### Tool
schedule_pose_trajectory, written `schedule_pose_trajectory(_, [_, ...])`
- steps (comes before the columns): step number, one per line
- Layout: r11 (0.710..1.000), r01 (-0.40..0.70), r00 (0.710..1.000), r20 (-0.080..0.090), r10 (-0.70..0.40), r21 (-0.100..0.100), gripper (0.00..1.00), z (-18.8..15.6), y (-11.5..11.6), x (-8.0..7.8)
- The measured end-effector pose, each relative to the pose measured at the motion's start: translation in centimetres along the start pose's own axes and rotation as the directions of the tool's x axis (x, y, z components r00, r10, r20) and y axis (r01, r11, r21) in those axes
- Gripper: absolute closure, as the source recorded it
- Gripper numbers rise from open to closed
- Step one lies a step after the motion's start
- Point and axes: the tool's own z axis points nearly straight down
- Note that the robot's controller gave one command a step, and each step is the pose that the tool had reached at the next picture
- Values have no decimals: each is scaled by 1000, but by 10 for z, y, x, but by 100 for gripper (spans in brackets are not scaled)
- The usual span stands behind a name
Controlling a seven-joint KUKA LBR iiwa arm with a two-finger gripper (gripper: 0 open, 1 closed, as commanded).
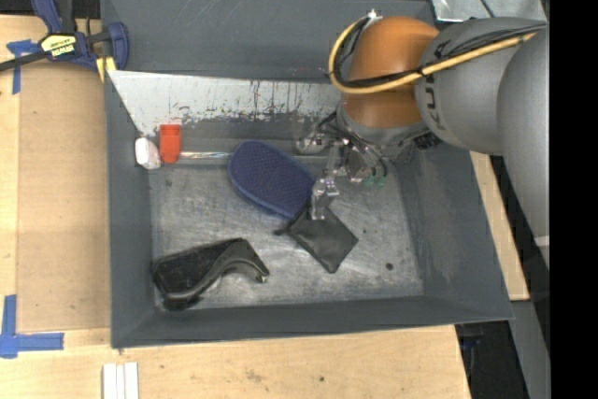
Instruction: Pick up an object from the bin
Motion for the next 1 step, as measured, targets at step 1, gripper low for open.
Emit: schedule_pose_trajectory(1, [1000, 3, 1000, -3, -3, 0, 100, 0, 1, 0])
